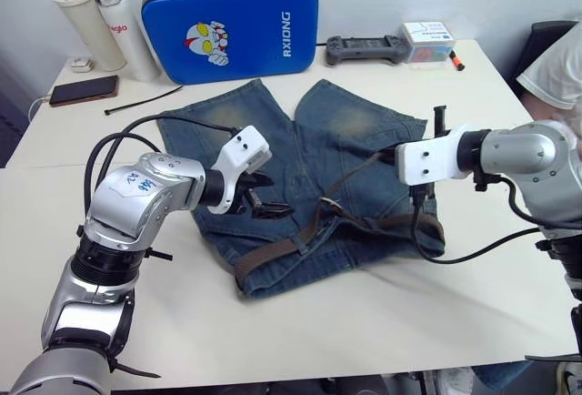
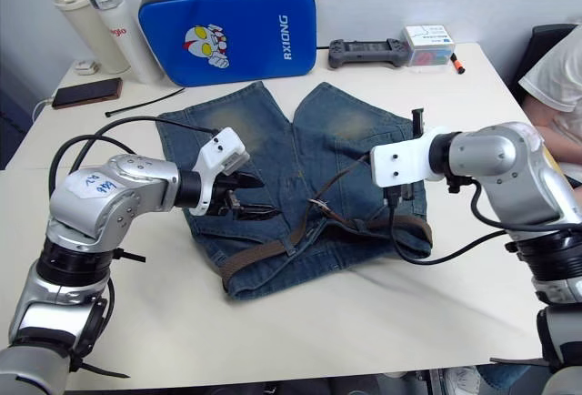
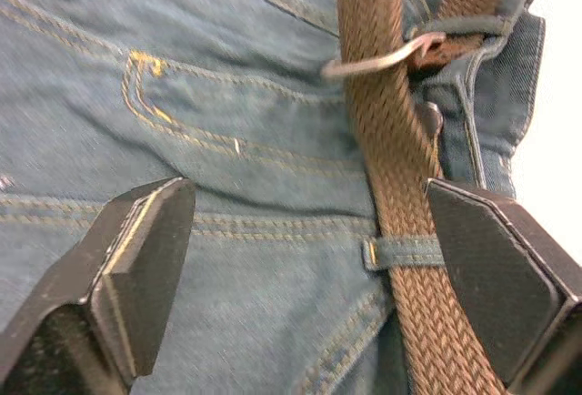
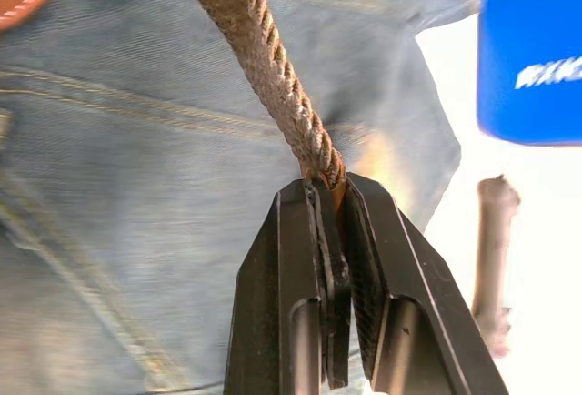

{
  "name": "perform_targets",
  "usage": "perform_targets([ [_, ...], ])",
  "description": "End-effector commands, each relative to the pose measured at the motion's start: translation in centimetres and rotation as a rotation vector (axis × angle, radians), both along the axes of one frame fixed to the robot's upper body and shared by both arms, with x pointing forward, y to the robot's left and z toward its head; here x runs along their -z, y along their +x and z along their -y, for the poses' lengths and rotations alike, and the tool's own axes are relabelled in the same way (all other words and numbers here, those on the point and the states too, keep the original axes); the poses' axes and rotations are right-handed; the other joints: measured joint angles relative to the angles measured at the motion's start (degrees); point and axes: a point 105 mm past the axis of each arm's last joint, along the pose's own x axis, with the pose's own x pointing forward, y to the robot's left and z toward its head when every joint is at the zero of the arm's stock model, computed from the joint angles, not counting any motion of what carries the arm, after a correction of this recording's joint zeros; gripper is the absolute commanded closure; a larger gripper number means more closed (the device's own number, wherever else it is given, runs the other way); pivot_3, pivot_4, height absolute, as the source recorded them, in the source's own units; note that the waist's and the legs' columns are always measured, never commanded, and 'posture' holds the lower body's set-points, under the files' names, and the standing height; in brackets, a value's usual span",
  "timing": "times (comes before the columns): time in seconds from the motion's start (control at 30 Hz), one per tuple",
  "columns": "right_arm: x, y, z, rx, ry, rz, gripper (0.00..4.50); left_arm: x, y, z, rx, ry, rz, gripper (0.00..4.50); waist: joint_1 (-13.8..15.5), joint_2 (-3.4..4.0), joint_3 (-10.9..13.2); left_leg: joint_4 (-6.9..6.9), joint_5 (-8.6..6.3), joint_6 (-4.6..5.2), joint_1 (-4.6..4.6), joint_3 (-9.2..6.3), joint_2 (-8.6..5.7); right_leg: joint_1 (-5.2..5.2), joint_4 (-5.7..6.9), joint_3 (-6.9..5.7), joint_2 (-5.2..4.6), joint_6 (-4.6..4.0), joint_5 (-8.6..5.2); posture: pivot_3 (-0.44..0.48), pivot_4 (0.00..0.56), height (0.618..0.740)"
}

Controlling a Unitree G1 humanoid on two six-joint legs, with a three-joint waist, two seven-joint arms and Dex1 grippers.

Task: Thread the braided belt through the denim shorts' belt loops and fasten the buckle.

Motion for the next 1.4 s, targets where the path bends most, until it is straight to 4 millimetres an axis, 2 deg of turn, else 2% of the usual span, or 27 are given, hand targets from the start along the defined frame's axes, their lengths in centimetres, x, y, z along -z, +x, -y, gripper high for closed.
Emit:
perform_targets([
  [0.03,-2.9,0.4,2.3,0.041,-0.029,0.100,4.50,-0.9,-0.6,1.1,0.042,-0.045,0.030,0.03,0.10,0.00,0.00,0.00,0.00,0.00,0.00,0.00,-0.02,0.00,0.00,0.00,-0.01,0.00,0.00,0.000,0.150,0.740],
  [0.1,-3.5,0.5,2.1,0.025,-0.026,0.117,4.50,-1.0,-0.8,1.7,0.062,-0.065,0.031,0.03,0.01,0.00,0.00,0.00,0.00,0.01,-0.01,0.01,-0.03,0.00,0.01,0.00,-0.02,0.00,0.00,0.000,0.150,0.740],
  [0.17,-3.7,0.3,1.0,-0.011,0.002,0.113,4.50,-1.3,-0.7,2.3,0.067,-0.079,0.045,0.03,-0.16,0.00,0.00,-0.02,0.00,0.01,0.00,0.02,0.00,-0.02,0.02,0.00,0.01,0.00,0.00,0.000,0.150,0.740],
  [0.3,-3.3,-0.2,-0.7,-0.037,0.064,0.041,4.50,-1.8,0.5,4.2,0.044,-0.076,0.127,0.03,-0.52,0.00,0.00,-0.02,0.00,0.00,0.00,0.03,0.06,-0.02,0.03,0.00,0.06,0.00,0.00,0.000,0.150,0.740],
  [0.43,-3.3,-0.3,-1.1,-0.001,0.122,-0.012,4.50,-2.3,1.0,6.9,0.058,-0.084,0.201,0.03,-0.31,0.00,0.00,-0.01,0.00,0.00,0.00,0.03,0.05,-0.02,0.07,0.01,0.05,0.00,0.00,0.000,0.150,0.740],
  [0.67,-3.0,-0.9,-1.9,0.012,0.177,-0.068,4.50,-3.3,2.1,9.4,0.037,-0.095,0.281,0.03,0.03,0.00,0.00,0.04,0.00,0.00,-0.02,0.02,0.02,-0.01,0.05,0.01,0.03,0.00,0.00,0.000,0.150,0.740],
  [0.7,-3.0,-1.0,-1.9,0.015,0.181,-0.069,4.50,-3.4,2.2,9.5,0.034,-0.098,0.284,0.66,0.03,0.00,0.00,0.04,0.00,0.00,-0.02,0.02,0.02,-0.01,0.05,0.01,0.03,0.00,0.00,0.000,0.150,0.740],
  [0.73,-2.9,-1.0,-1.9,0.019,0.183,-0.071,4.50,-3.5,2.3,9.6,0.030,-0.104,0.283,0.81,0.03,0.00,0.00,0.04,0.00,0.00,-0.01,0.02,0.02,-0.01,0.05,0.01,0.03,0.00,0.00,0.000,0.150,0.740],
  [0.93,-2.7,-1.0,-1.3,0.045,0.187,-0.074,4.50,-3.4,2.4,9.4,0.027,-0.106,0.263,2.78,-0.08,0.00,0.00,0.01,0.00,0.00,0.00,0.04,0.03,-0.03,0.06,0.01,0.04,0.00,0.00,0.000,0.150,0.740],
  [1.23,-3.3,-0.9,-1.5,0.039,0.200,-0.056,4.50,-3.4,2.9,9.7,-0.011,-0.146,0.245,2.78,-0.01,0.00,0.00,0.02,0.00,0.00,-0.01,0.04,0.02,-0.03,0.06,0.00,0.03,0.00,0.00,0.000,0.150,0.740],
  [1.27,-3.2,-1.0,-1.7,0.030,0.199,-0.061,4.50,-3.5,2.9,9.9,-0.011,-0.156,0.240,3.29,-0.02,0.00,0.00,0.02,0.00,0.00,-0.01,0.04,0.02,-0.03,0.06,0.01,0.03,0.00,0.00,0.000,0.150,0.740],
  [1.33,-3.0,-1.1,-2.0,0.021,0.208,-0.072,4.50,-3.6,2.9,10.1,-0.017,-0.178,0.228,3.90,-0.02,0.00,0.00,0.02,0.00,0.00,-0.01,0.04,0.03,-0.03,0.06,0.00,0.03,0.00,0.00,0.000,0.150,0.740],
  [1.37,-3.0,-1.1,-2.0,0.020,0.216,-0.077,4.50,-3.7,2.9,10.1,-0.022,-0.187,0.223,4.35,-0.03,0.00,0.00,0.02,0.00,0.00,-0.01,0.04,0.02,-0.03,0.06,0.00,0.03,0.00,0.00,0.000,0.150,0.740],
  [1.4,-2.9,-1.2,-2.1,0.022,0.237,-0.097,4.50,-3.8,2.9,10.1,-0.024,-0.193,0.218,4.45,-0.02,0.00,0.00,0.02,0.00,0.00,-0.01,0.04,0.02,-0.03,0.06,0.00,0.03,0.00,0.00,0.000,0.150,0.740],
])
